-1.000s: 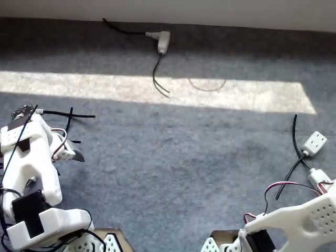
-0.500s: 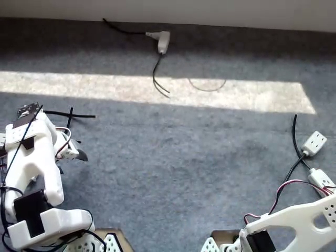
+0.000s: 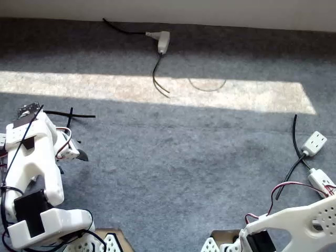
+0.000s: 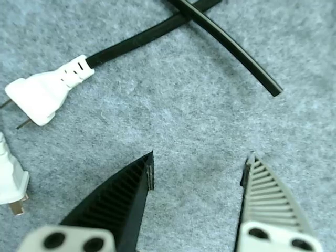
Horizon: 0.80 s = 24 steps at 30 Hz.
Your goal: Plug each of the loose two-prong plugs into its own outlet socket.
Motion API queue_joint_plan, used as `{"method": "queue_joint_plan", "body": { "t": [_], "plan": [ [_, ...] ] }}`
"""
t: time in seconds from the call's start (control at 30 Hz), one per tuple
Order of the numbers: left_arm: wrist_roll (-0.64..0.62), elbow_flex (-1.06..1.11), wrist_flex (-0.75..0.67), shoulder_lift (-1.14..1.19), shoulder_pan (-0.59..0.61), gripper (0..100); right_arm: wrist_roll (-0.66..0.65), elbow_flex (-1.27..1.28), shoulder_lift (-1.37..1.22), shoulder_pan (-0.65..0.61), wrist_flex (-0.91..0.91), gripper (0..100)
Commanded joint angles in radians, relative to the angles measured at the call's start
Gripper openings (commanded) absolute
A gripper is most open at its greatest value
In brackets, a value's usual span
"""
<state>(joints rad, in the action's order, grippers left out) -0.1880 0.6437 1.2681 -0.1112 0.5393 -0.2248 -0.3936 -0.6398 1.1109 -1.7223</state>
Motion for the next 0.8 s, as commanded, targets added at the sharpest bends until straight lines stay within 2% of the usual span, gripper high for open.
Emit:
{"method": "queue_joint_plan", "body": {
  "t": [0.0, 0.1, 0.27, 0.47, 0.6, 0.77],
  "plan": [
    [-0.003, -0.007, -0.006, -0.041, -0.015, 28, 0.058, 0.116, 0.134, -0.027, 0.021, 19.5],
    [-0.003, -0.007, -0.006, -0.041, -0.013, 28, 0.068, 0.170, 0.124, -0.021, 0.104, 18.1],
    [-0.003, -0.008, -0.006, -0.041, -0.013, 28, 0.021, 0.185, 0.071, 0.001, 0.134, 5.0],
    [-0.003, -0.008, -0.006, -0.041, -0.013, 28, -0.002, 0.174, 0.033, -0.007, 0.042, 4.6],
    [-0.003, -0.008, -0.006, -0.041, -0.013, 28, -0.002, 0.173, 0.035, -0.070, -0.036, 4.6],
    [-0.003, -0.008, -0.006, -0.041, -0.013, 28, 0.035, 0.180, 0.125, -0.166, -0.042, 4.5]
  ]
}}
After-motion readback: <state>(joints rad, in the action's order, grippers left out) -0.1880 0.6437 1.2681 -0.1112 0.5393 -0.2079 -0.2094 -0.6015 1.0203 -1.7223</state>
